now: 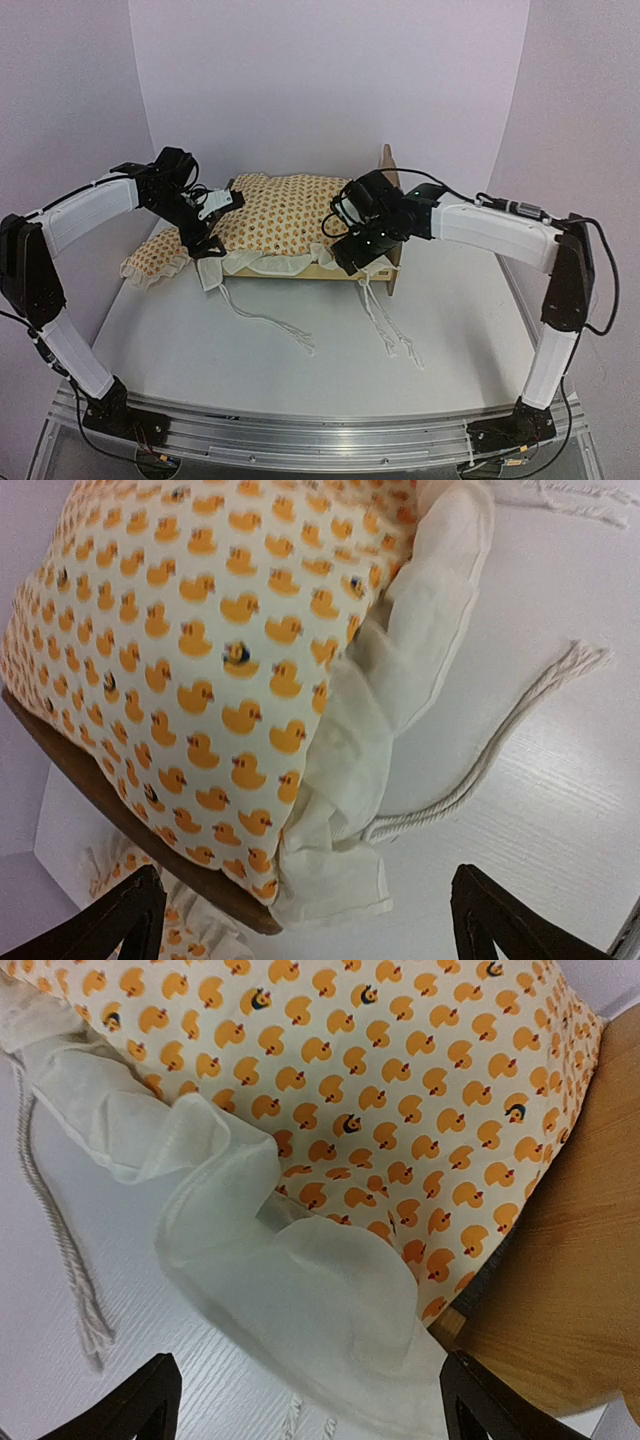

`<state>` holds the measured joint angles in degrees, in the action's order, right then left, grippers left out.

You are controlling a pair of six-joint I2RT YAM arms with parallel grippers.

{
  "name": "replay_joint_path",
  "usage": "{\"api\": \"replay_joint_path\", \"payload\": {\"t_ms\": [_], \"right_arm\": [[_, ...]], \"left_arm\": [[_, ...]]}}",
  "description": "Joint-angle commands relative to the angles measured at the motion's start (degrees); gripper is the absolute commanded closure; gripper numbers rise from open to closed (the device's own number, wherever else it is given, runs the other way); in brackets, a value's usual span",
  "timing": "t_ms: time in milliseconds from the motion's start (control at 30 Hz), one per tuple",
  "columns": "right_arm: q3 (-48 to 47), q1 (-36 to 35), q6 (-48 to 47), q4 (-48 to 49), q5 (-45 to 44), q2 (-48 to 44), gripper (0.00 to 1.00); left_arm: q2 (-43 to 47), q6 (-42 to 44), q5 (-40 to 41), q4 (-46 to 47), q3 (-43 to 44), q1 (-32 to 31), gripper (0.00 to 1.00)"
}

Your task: Set up the pet bed

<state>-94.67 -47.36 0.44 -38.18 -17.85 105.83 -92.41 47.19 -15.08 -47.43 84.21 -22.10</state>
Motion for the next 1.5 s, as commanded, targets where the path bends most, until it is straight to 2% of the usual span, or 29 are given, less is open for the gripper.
{"api": "replay_joint_path", "payload": {"t_ms": [0, 133, 200, 233, 400, 467, 500, 800, 967, 1033, 1200, 1300, 1467], "right_arm": [[-7.34, 3.57, -4.81, -2.85, -3.54, 6.15, 0.12], [-9.39, 6.86, -4.09, -8.37, -0.78, 10.26, 0.17], [-8.63, 7.17, -4.97, -9.76, 0.32, 10.39, 0.22], [-8.39, 7.16, -5.23, -10.10, 0.44, 10.37, 0.29], [-7.32, 8.16, -5.38, -11.46, -0.35, 10.03, 0.84], [-5.68, 8.94, -5.64, -11.91, -1.35, 8.84, 1.00], [-4.73, 9.56, -5.76, -12.32, -2.58, 7.74, 1.00], [-0.12, 14.38, -8.13, -14.80, -11.46, 0.58, 1.00], [-1.19, 14.73, -8.38, -14.77, -6.53, 1.74, 1.00], [-1.38, 14.75, -7.26, -14.84, -5.62, 3.04, 0.90], [-1.73, 13.82, -5.11, -15.40, 2.53, 1.15, 0.45], [-1.89, 10.52, -5.67, -15.00, 1.96, -2.12, 0.22], [-3.31, 5.91, -1.05, -13.01, 2.61, -7.47, 0.18]], "left_arm": [[1.07, 5.02, 7.72, 8.76, -7.50, 0.65, 0.01], [-1.04, 5.49, 10.97, 13.65, -10.46, 0.72, 0.05], [-2.40, 5.74, 11.61, 15.61, -10.78, 0.81, 0.11], [-3.13, 5.74, 11.83, 16.38, -10.70, 0.79, 0.17], [-5.12, 5.45, 11.50, 15.40, -8.59, 0.90, 0.70], [-5.28, 5.81, 11.34, 14.56, -8.54, 0.92, 0.96], [-5.06, 5.81, 11.01, 14.11, -8.43, 1.05, 0.99], [-0.57, 2.45, 0.74, 3.97, -4.32, 1.08, 1.00], [-0.64, 2.09, 1.79, 6.51, -6.25, 1.09, 1.00], [-1.85, 0.95, 1.13, 6.23, -4.53, 1.09, 1.00], [-3.53, -3.24, -2.93, 3.07, 0.66, 1.03, 1.00], [-3.25, -5.66, -5.07, 3.11, 0.82, 1.02, 1.00], [-3.64, -8.80, -5.81, 3.28, 0.28, 1.00, 1.00]]}}
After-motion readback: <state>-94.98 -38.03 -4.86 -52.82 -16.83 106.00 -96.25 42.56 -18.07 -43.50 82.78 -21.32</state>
